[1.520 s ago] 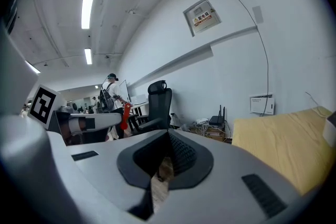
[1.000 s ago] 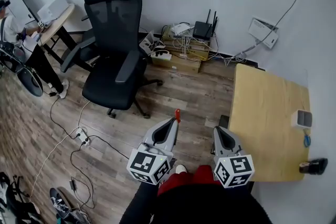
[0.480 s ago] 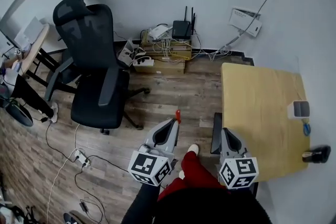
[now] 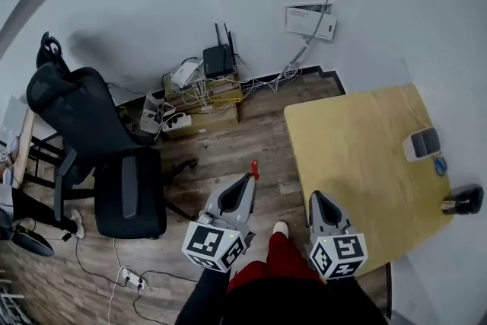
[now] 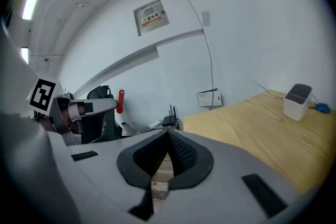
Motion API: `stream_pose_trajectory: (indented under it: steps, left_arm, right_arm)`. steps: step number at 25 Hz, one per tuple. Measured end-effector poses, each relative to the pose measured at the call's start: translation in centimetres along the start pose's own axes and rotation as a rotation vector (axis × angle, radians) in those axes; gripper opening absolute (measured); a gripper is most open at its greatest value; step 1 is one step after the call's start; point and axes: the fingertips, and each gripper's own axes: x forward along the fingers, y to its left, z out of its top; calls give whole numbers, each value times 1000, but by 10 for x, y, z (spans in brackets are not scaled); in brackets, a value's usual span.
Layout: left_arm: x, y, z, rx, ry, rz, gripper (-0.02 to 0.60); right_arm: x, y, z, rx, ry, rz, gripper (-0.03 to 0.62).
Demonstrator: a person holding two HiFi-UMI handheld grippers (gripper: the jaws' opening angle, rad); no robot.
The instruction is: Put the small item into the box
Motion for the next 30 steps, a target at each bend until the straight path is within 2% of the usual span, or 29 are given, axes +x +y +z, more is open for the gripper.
stream_pose_trajectory:
  steps: [5,11,17,22,30]
  left_arm:
    - [50,-15,7,20,20,-117,3]
    - [97,-37,18,54,41,-300,3]
    - [136,-50,31,88,62,-517,3]
    - [154,-55,33,112,95,-675,3]
    - [182,-45,35,107,123,-811,3]
  right_arm:
    - [-8,-35,15,44,-46,-130,8]
    - [-28,-64,28,114,-113,-323,8]
    - [-31,-75,43,170,-183,-532,8]
    - [-24,-68,48,205,-221,-667,8]
    - [-15,-63,59,211,-247,-824,8]
